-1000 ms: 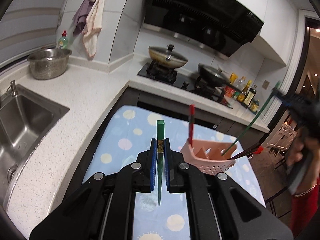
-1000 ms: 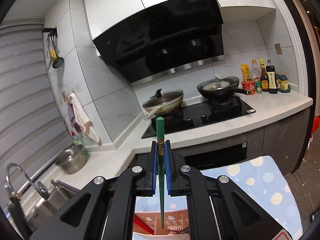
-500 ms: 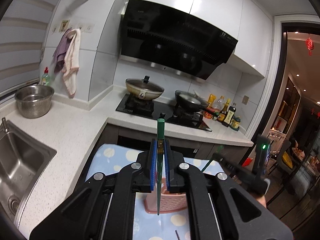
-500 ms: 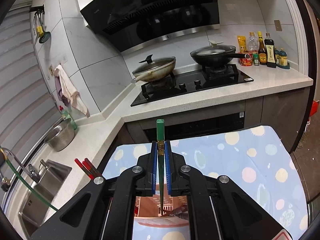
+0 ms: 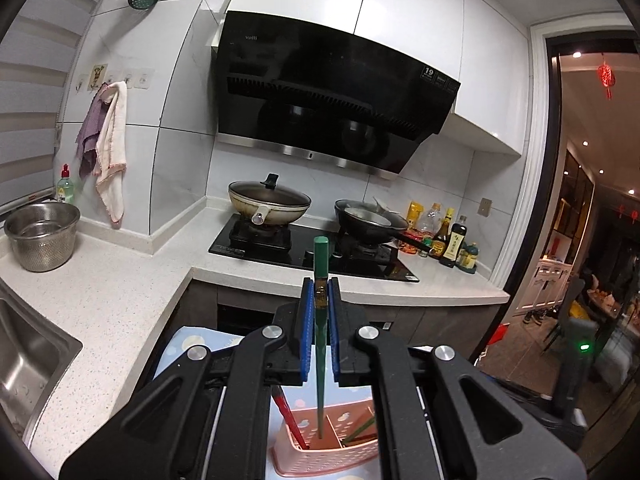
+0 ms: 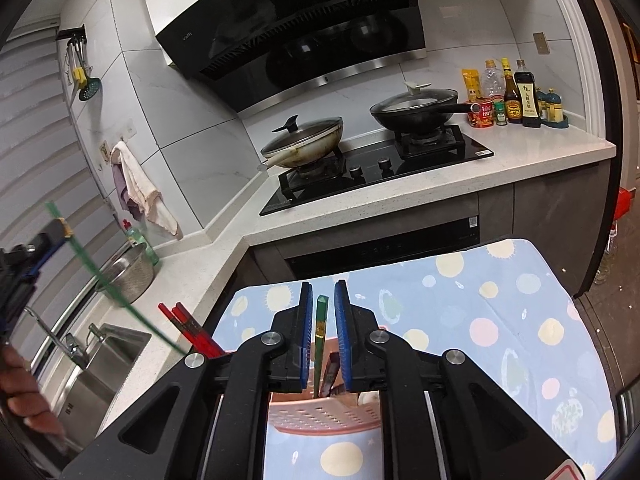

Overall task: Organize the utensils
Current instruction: 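Lower the green chopstick into the holder with the left tool while the right tool opens, then move both open tools down to the dark brown chopstick and gold spoon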

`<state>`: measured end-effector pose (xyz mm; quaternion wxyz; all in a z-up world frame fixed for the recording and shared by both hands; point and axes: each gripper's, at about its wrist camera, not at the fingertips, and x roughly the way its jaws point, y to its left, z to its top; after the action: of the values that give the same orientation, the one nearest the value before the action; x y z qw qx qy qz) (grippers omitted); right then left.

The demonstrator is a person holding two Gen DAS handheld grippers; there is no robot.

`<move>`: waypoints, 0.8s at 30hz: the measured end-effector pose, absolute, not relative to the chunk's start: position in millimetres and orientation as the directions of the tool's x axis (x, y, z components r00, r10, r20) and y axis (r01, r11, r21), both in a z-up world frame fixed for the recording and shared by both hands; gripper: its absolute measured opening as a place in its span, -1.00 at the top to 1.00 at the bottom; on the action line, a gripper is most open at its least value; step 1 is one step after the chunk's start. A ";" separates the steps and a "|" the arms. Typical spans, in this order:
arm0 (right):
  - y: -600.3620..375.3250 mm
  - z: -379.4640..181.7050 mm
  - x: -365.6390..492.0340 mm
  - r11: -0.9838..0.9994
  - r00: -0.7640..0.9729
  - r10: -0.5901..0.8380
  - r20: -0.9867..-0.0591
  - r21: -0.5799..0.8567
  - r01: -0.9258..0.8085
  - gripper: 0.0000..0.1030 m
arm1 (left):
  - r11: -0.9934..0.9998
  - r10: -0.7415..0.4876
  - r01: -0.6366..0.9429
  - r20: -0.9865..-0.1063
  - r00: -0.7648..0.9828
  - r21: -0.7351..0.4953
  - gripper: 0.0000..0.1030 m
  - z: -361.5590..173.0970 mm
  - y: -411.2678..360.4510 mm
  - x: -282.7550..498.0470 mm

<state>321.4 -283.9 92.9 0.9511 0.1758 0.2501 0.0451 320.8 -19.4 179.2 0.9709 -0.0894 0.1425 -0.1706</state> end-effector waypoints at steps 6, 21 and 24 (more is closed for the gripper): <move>-279.8 89.3 311.7 0.939 0.867 0.175 -0.466 0.344 -0.005 0.62 | 0.926 -0.361 0.298 -0.312 0.879 -0.233 0.86 147.3 -29.5 337.5; -268.9 90.2 256.7 0.940 0.854 0.192 -0.483 0.341 -0.019 0.57 | 0.952 -0.287 0.213 -0.400 0.871 -0.220 0.32 128.5 -8.0 290.9; -262.0 83.9 234.2 0.946 0.840 0.192 -0.508 0.322 -0.022 0.54 | 0.954 -0.283 0.202 -0.448 0.848 -0.221 0.32 115.7 -4.1 272.0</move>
<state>234.2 -262.0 83.9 0.9467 0.1537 0.2773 0.0565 272.0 -4.1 115.7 0.9577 -0.0830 0.2449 -0.1266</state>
